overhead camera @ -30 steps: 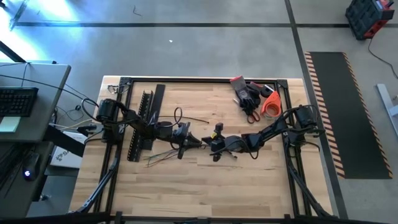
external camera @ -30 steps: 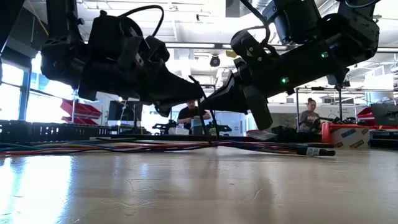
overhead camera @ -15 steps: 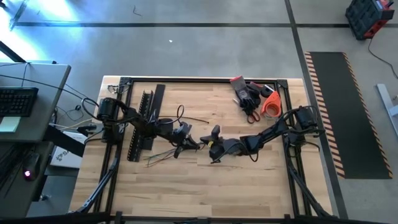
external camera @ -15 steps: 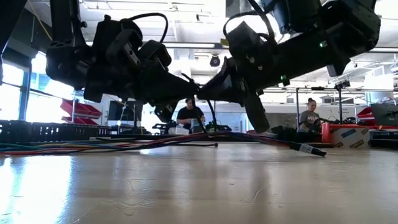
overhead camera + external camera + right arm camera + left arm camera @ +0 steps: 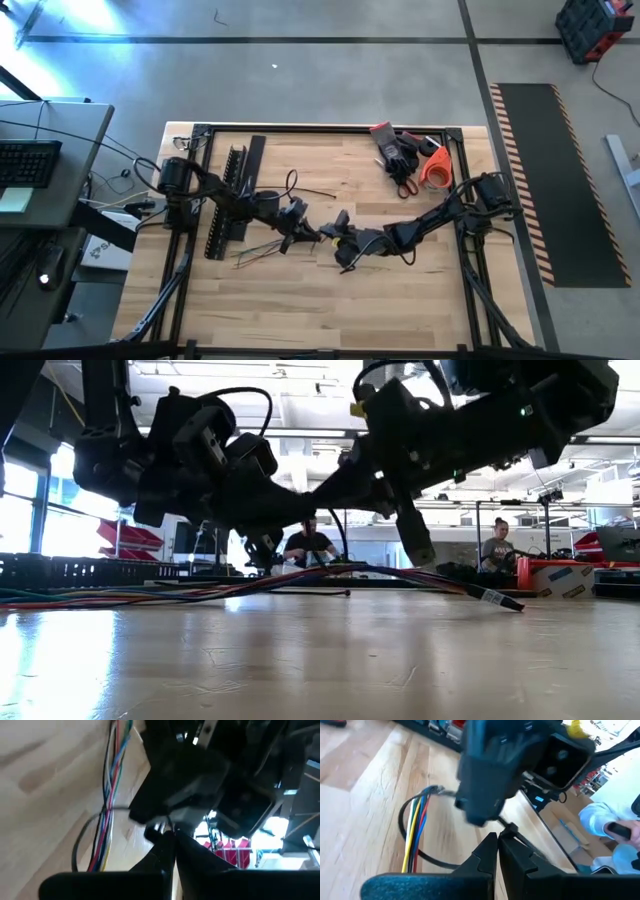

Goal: Ziptie cables
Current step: Wrap the cables together using the left black zip tie

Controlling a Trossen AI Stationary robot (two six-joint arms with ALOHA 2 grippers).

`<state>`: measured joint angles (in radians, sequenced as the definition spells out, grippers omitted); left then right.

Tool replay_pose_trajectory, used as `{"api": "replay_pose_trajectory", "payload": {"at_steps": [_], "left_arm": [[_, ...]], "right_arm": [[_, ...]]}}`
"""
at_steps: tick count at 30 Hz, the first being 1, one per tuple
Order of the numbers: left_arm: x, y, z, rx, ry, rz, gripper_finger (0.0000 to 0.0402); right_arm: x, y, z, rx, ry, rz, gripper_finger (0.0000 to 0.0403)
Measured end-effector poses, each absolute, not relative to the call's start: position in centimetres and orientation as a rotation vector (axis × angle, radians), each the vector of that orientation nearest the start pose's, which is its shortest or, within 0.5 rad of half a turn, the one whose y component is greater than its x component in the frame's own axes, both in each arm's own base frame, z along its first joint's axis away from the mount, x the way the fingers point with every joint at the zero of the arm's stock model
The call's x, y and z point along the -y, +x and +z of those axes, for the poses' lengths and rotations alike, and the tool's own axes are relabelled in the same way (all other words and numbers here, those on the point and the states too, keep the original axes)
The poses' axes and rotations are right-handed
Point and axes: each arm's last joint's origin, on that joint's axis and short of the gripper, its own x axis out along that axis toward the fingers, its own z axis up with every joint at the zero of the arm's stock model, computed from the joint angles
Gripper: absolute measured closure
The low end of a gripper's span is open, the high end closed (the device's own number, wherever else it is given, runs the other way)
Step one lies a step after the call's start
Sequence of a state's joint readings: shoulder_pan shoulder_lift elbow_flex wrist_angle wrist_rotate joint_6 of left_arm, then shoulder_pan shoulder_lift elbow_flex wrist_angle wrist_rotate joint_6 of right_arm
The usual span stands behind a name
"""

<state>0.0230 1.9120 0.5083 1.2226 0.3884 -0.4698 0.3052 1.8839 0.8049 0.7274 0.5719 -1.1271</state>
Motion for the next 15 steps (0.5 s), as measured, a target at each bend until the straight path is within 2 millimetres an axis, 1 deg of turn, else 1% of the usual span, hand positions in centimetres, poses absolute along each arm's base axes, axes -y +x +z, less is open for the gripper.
{"api": "replay_pose_trajectory", "payload": {"at_steps": [4, 7, 11, 13, 15], "left_arm": [[0.4, 30.5, 9.5, -0.284, -0.523, -0.311, 0.0401], [0.4, 31.0, 9.1, -0.297, -0.526, -0.320, 0.0401], [0.4, 31.4, 8.9, -0.298, -0.524, -0.316, 0.0401], [0.3, 31.5, 8.8, -0.300, -0.518, -0.309, 0.0401], [0.3, 31.5, 8.8, -0.298, -0.516, -0.295, 0.0401]], "right_arm": [[-9.7, 34.6, 13.7, -0.429, -1.297, -0.002, 0.0403], [-9.7, 34.6, 13.2, -0.481, -1.297, 0.039, 0.0403], [-9.1, 34.5, 12.7, -0.534, -1.176, 0.037, 0.0397], [-9.0, 34.5, 12.6, -0.544, -1.112, 0.020, 0.0381], [-8.9, 34.5, 12.7, -0.542, -1.053, -0.005, 0.0354]]}}
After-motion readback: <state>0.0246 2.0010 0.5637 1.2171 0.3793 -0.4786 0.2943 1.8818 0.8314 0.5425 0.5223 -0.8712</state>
